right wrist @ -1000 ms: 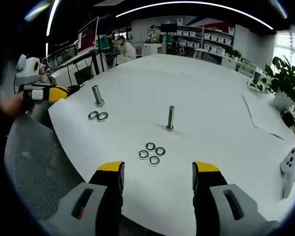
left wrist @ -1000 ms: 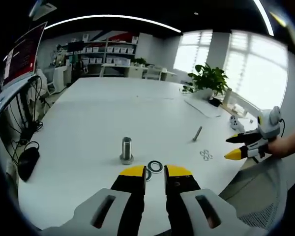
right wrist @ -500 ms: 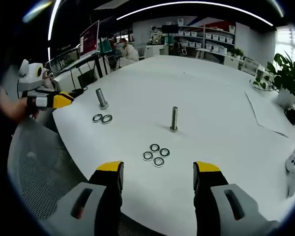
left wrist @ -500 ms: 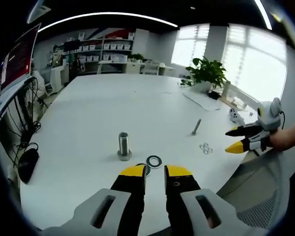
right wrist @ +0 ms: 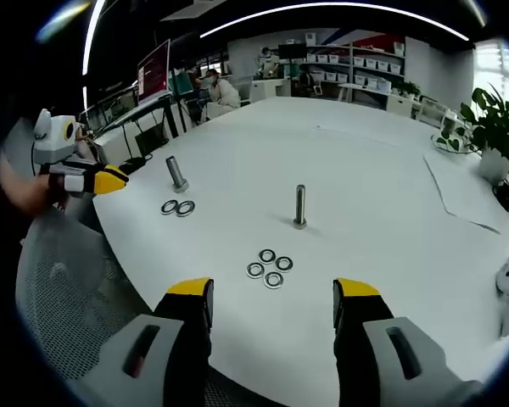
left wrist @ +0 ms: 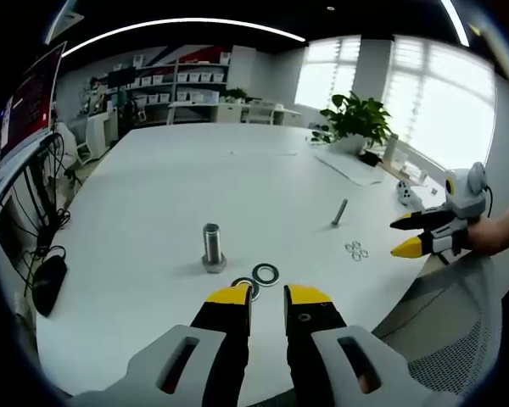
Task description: Place the washer onto the threaded stud by aligning its center hole with the stud, sliding it down to the base, and recovering from edge contact or off-axis alignment until the washer reaches the visible bottom stop.
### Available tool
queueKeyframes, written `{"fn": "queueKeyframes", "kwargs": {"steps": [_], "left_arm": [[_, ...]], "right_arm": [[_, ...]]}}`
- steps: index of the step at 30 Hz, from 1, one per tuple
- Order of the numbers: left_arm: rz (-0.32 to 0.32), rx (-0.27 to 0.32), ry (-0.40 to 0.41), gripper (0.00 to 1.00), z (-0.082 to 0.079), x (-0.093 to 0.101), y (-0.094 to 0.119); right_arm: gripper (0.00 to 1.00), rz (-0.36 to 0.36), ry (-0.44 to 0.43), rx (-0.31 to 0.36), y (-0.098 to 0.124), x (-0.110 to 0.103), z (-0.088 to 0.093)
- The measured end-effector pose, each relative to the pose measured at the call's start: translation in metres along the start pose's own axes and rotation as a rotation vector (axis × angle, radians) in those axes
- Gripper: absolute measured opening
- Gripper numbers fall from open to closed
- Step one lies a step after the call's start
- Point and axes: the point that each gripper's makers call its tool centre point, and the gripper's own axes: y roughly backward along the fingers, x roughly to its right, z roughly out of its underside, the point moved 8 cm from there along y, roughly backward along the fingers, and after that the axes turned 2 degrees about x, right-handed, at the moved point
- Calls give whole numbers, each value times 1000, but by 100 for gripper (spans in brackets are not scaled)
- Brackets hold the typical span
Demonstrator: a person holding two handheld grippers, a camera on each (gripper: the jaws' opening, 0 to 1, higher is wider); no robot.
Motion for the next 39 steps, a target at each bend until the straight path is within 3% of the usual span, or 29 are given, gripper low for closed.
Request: {"fn": "queueKeyframes", "kwargs": {"steps": [16, 39], "left_arm": [[-9, -28, 4, 13, 3, -2, -1], [2, -36, 25, 12, 4, -3, -2]], "right_arm": [[59, -37, 51, -21, -3, -8, 0], [59, -23, 46, -36, -2, -7, 1]]}}
